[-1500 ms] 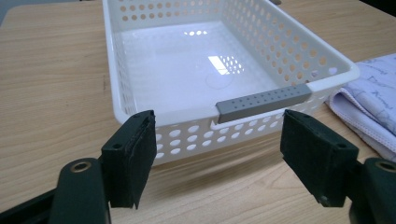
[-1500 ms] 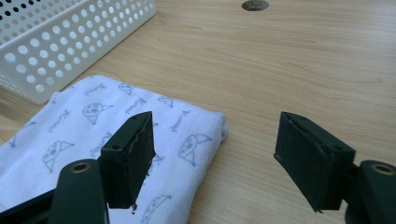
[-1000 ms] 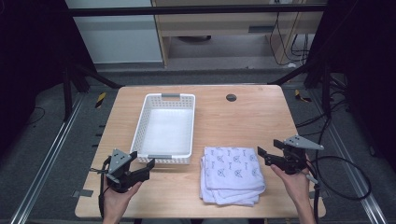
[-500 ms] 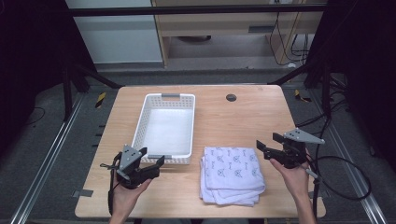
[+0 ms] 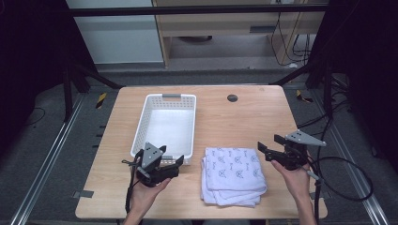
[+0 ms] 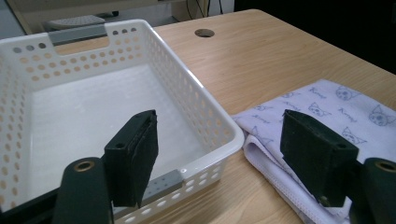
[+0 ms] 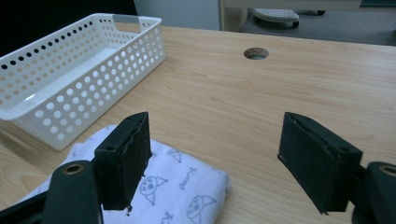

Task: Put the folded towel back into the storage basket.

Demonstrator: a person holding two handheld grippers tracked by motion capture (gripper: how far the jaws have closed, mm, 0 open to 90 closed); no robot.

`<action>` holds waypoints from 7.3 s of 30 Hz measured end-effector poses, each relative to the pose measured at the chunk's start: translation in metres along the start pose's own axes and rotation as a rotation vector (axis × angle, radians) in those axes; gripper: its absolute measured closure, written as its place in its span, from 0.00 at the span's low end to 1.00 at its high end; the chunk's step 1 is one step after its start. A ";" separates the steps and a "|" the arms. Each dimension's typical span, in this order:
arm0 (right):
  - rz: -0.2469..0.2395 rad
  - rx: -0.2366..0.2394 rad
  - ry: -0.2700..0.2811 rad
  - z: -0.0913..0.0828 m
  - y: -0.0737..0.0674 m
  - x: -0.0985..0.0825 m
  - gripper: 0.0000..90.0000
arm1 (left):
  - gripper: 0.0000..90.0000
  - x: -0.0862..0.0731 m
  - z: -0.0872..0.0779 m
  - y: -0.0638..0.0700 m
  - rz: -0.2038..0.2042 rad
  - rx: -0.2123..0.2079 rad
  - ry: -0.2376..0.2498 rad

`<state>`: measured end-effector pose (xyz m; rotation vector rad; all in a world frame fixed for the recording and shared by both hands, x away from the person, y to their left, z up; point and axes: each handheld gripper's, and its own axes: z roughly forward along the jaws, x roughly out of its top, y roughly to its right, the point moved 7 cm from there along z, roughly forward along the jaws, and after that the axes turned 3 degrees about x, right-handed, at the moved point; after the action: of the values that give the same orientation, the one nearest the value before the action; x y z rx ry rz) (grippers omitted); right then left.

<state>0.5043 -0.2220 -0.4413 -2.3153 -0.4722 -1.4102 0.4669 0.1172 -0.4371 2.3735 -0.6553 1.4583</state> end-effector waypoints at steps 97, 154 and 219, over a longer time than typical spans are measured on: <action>0.036 0.067 -0.327 0.066 0.003 -0.084 0.52 | 0.27 -0.084 0.082 0.081 0.061 -0.114 -0.253; 0.135 0.133 -0.273 0.042 -0.016 -0.053 0.83 | 0.82 -0.050 0.055 0.085 -0.038 -0.276 -0.191; -0.008 0.139 -0.027 0.000 -0.069 0.039 0.84 | 0.82 0.027 -0.013 0.062 -0.007 -0.236 0.037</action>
<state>0.4885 -0.1593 -0.3961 -2.2264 -0.5697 -1.3079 0.4352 0.0637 -0.4075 2.1626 -0.7639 1.3378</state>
